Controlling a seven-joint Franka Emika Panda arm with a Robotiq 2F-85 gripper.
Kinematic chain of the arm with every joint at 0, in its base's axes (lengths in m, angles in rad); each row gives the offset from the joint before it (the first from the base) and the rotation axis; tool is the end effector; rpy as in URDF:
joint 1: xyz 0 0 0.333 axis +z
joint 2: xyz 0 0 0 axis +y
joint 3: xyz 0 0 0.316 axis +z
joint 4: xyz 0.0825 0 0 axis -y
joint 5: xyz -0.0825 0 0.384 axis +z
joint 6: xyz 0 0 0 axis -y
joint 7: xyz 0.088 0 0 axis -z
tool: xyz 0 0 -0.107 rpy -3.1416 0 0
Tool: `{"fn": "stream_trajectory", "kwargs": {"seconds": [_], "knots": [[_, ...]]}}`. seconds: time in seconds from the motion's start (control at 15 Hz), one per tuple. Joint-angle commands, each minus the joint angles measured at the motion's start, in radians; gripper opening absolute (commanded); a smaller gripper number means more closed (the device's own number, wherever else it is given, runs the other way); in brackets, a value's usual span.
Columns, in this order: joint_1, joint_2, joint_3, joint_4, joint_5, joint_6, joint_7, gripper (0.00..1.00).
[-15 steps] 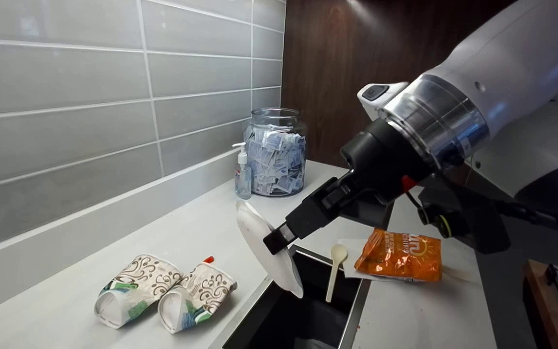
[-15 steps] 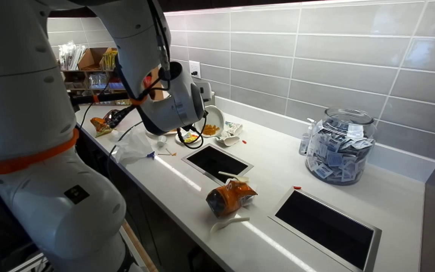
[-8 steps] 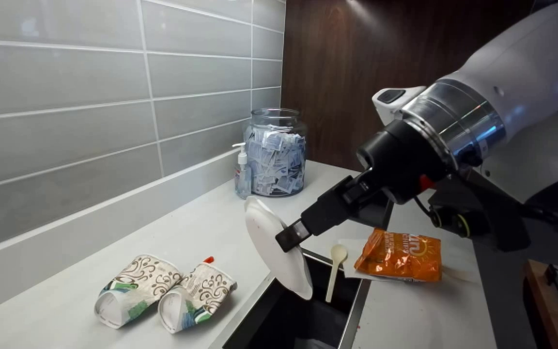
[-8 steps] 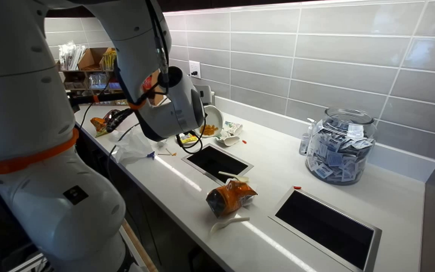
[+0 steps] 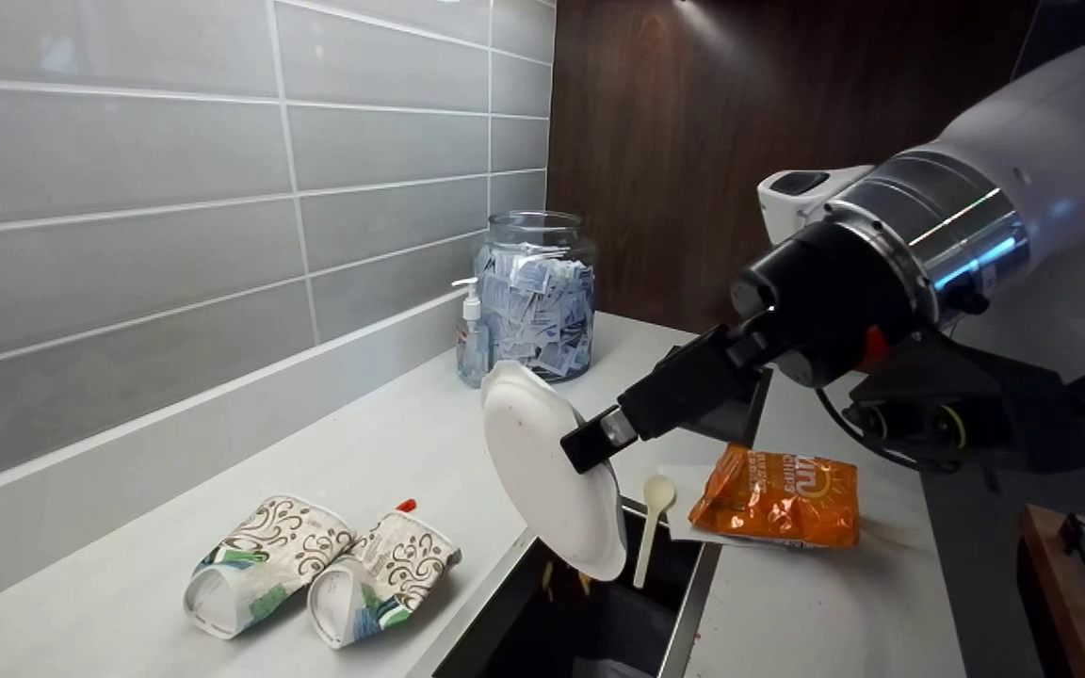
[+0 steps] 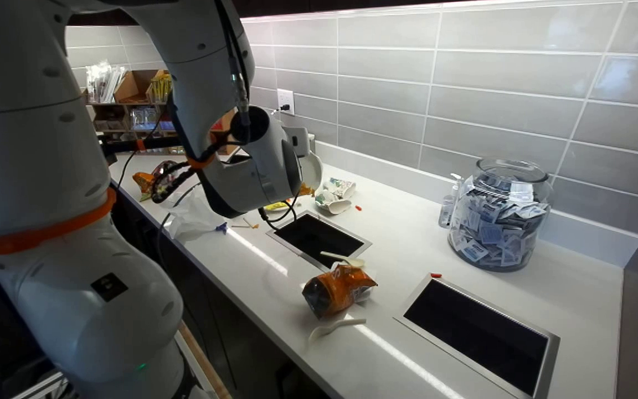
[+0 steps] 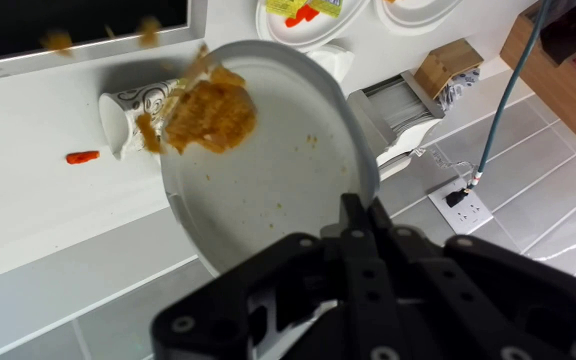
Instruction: Pour the contents of the white plate into the bin on the left
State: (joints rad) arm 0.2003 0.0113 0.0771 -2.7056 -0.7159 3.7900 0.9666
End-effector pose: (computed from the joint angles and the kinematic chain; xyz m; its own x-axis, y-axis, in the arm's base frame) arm 0.3849 0.2015 0.3449 0.7255 -0.1306 0.6757 0.3252 -0.8002 -0.5039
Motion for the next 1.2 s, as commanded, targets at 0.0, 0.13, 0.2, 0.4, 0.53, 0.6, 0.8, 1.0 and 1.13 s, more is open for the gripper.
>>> {"fn": "stream_trajectory", "kwargs": {"seconds": [0.0,0.13,0.2,0.4,0.53,0.6,0.8,1.0,1.13], "knots": [[-0.013,-0.029,-0.014,-0.033,-0.024,0.012,0.013,0.01],[-0.014,-0.029,-0.017,-0.033,-0.028,0.015,0.015,0.01],[-0.015,-0.029,-0.019,-0.033,-0.031,0.016,0.018,0.01],[-0.018,-0.030,-0.019,-0.034,-0.036,0.019,0.020,0.01],[-0.018,-0.030,-0.019,-0.033,-0.039,0.018,0.021,0.01],[-0.017,-0.034,-0.018,-0.034,-0.037,0.008,0.019,0.01],[-0.006,-0.059,-0.006,-0.034,-0.016,-0.085,0.024,0.01],[0.010,-0.096,0.014,-0.024,-0.009,-0.236,0.026,0.01],[0.023,-0.131,0.033,-0.015,-0.007,-0.372,0.024,0.01]]}}
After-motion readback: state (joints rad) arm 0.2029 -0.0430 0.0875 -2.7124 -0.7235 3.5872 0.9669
